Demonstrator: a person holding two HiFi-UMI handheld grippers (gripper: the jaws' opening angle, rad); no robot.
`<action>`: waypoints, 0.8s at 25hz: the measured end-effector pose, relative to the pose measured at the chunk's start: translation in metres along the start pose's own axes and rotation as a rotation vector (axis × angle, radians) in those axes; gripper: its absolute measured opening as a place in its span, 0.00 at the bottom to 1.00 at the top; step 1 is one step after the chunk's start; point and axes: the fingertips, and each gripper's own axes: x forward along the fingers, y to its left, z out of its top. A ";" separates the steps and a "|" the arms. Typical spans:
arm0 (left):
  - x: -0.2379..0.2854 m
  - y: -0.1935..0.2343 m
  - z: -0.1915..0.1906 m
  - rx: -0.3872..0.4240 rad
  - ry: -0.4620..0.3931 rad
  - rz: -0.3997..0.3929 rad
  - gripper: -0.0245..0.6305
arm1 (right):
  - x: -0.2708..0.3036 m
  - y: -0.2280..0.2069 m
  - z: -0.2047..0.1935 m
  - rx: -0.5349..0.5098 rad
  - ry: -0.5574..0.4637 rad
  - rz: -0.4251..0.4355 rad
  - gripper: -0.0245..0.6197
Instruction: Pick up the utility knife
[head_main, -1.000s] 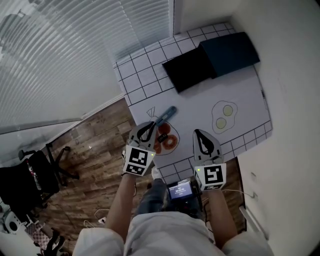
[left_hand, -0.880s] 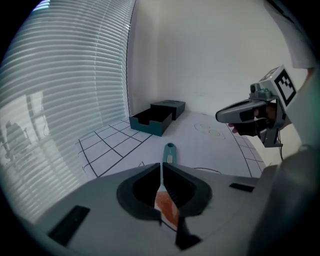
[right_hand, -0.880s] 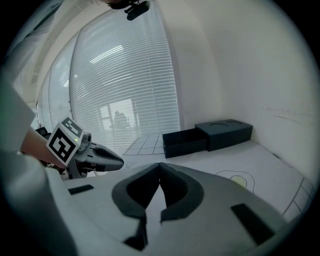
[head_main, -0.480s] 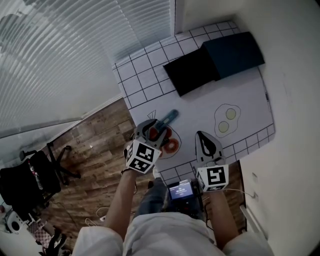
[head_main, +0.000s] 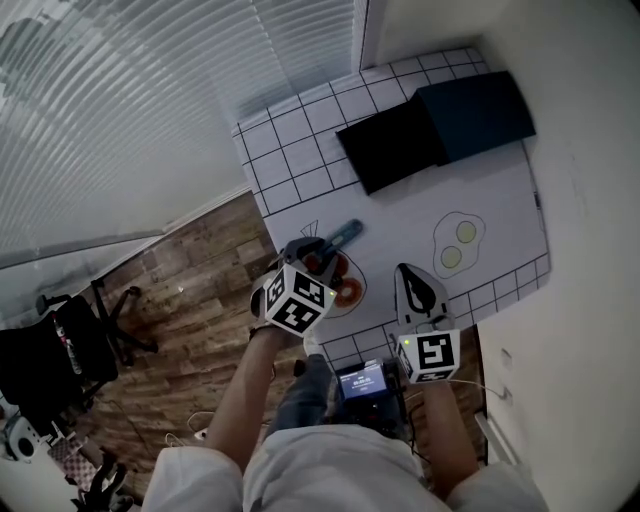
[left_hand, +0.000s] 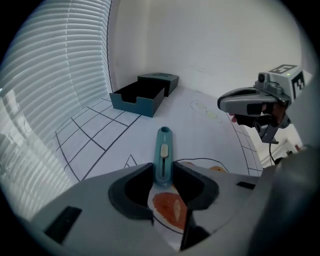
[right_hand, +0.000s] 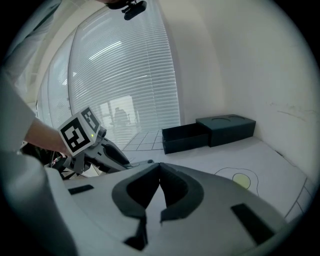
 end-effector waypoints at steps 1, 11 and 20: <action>0.000 0.001 0.000 0.009 0.001 -0.001 0.24 | 0.000 0.000 0.002 -0.001 -0.006 -0.002 0.05; -0.029 -0.010 -0.005 0.071 -0.070 0.036 0.24 | -0.010 0.024 0.009 -0.039 -0.021 0.010 0.05; -0.072 -0.015 -0.002 0.131 -0.146 0.095 0.24 | -0.032 0.040 0.018 -0.092 -0.056 -0.051 0.05</action>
